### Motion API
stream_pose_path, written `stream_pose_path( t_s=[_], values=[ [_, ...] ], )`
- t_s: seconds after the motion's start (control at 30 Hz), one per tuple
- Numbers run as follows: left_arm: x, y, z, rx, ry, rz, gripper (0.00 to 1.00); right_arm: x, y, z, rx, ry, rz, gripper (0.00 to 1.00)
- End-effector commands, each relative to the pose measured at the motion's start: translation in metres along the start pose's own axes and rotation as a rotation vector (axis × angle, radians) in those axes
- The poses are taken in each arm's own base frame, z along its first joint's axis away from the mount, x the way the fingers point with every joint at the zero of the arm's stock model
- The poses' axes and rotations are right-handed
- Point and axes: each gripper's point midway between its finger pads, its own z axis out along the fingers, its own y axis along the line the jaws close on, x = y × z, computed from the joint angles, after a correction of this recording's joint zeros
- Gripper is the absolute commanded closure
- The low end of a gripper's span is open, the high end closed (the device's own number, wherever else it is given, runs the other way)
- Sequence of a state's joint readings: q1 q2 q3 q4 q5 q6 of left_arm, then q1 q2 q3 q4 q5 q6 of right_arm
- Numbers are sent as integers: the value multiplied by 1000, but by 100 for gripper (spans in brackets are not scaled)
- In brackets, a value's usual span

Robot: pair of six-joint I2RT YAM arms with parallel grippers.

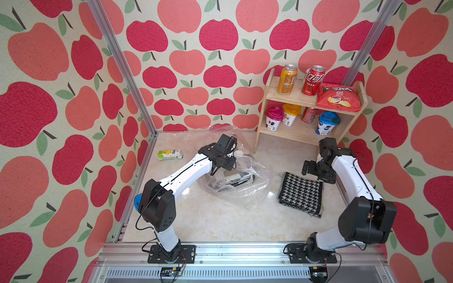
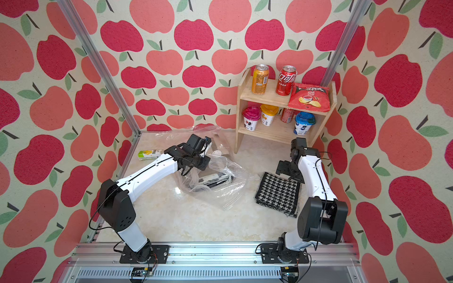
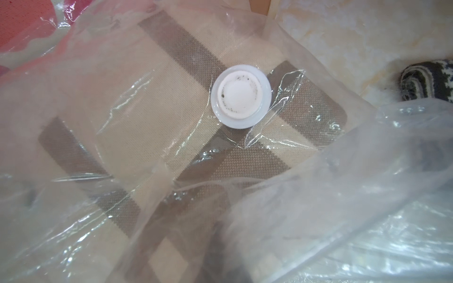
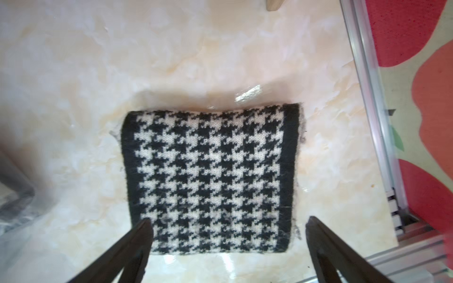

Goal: Take the scarf out of the vacuum bag
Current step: Move the scarf to the center of the board.

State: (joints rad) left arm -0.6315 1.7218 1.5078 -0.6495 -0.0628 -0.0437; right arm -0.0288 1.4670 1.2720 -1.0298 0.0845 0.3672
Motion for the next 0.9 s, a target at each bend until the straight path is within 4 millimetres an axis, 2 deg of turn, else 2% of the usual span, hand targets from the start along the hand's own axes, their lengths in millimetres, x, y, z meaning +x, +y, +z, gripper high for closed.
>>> stream_pose_path(
  t_s=[0.0,0.13,0.2,0.33,0.47,0.67,0.77,0.87],
  values=[
    [-8,2,-9,8,-43,-20,100,19,28,11,-111,47,148,0],
    [-10,1,-11,12,-51,-18,100,49,45,20,-147,88,207,0],
    [-9,2,-10,10,-52,-17,100,65,48,21,-129,80,231,0],
    [-8,2,-8,9,-52,-18,100,96,37,29,-104,96,339,0],
    [-8,0,-7,16,-53,-20,100,113,23,41,-81,103,473,0],
    [-9,1,-8,12,-54,-14,100,113,15,60,-149,104,709,0],
    [-8,3,-9,5,-53,-11,100,107,8,66,-171,88,801,1],
    [-7,4,-9,2,-49,-10,100,95,0,70,-175,78,822,1]
  ],
)
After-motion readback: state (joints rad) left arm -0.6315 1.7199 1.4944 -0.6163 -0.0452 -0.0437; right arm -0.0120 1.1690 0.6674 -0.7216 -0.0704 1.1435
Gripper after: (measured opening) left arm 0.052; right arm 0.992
